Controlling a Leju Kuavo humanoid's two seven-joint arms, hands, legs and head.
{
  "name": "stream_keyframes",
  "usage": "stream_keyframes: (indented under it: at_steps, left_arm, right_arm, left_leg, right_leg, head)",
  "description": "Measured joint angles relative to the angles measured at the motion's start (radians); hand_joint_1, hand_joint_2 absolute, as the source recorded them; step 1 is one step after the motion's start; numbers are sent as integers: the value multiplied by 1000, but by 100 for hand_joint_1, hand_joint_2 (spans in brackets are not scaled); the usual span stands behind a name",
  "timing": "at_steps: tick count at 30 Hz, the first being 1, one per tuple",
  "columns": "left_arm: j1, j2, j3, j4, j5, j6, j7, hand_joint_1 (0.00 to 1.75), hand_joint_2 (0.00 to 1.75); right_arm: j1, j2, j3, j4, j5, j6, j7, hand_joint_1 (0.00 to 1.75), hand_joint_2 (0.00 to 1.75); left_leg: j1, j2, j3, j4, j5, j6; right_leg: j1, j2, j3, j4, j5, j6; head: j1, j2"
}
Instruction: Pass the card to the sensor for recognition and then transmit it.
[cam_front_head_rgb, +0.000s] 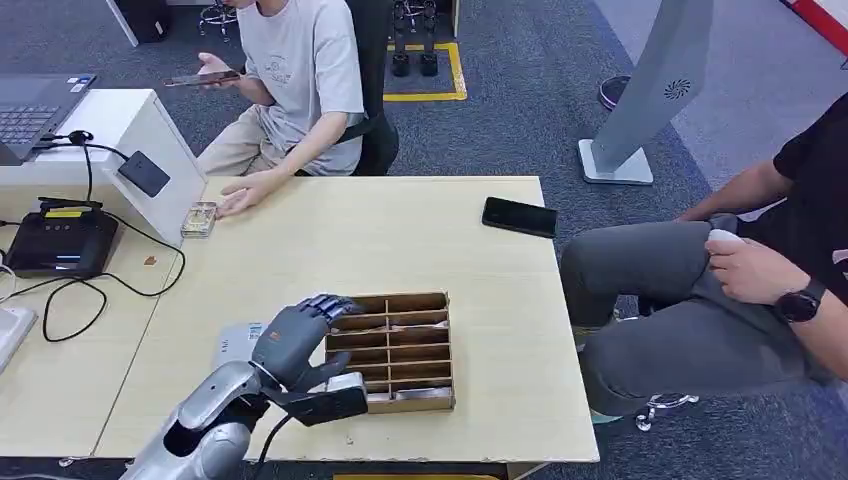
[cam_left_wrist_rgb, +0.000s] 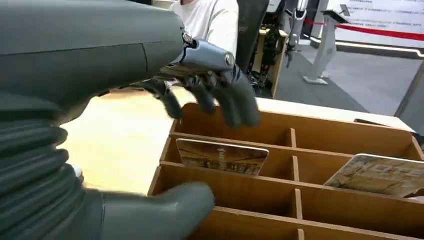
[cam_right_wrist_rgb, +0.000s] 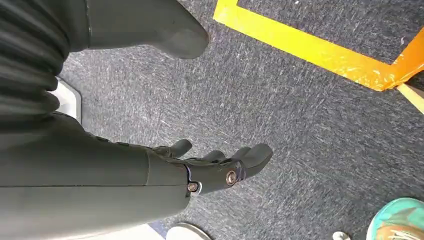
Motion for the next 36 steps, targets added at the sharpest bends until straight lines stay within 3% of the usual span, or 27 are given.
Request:
stream_keyframes:
  at_steps: [36]
  left_arm:
    - [0,0,17,0,29,-3,-17,175,175]
  right_arm:
    - [-6,0,2,10,0,-9,0,0,175]
  left_leg:
    - [0,0,0,0,0,0]
  right_leg:
    - [0,0,0,0,0,0]
  head:
    - [0,0]
